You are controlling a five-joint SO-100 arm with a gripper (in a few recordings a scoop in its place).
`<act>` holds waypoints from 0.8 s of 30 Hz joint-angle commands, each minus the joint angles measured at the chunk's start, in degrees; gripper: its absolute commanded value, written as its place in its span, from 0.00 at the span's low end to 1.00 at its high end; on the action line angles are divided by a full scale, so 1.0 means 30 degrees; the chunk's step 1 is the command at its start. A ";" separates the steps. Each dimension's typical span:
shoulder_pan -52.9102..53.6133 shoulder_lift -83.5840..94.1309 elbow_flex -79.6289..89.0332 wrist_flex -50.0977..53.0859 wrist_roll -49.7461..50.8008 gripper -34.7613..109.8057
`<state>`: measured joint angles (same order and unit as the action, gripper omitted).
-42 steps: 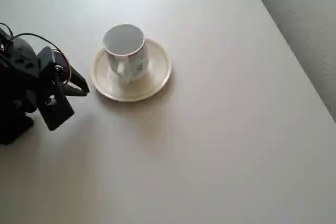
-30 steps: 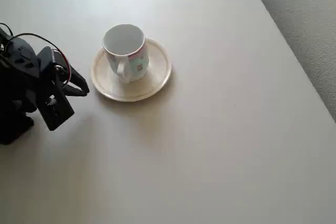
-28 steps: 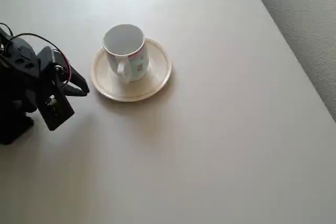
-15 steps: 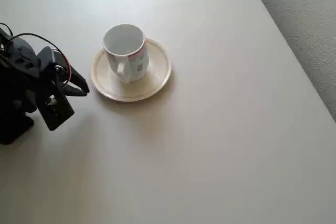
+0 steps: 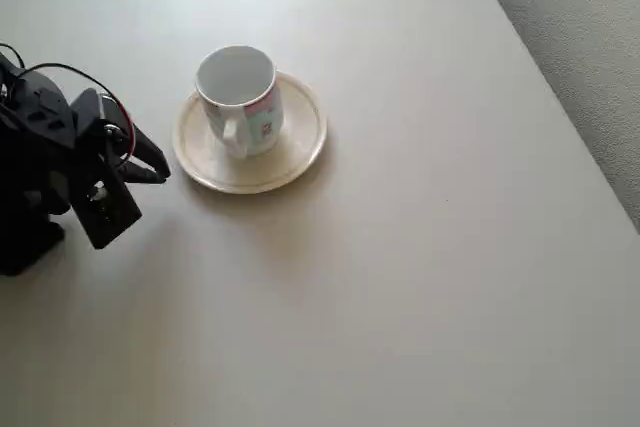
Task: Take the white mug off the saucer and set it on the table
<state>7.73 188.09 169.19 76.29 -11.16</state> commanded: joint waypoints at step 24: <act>-0.4043 0.0234 0.0088 0.0527 -0.3750 0.26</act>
<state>-2.11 188.61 169.37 76.55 -20.13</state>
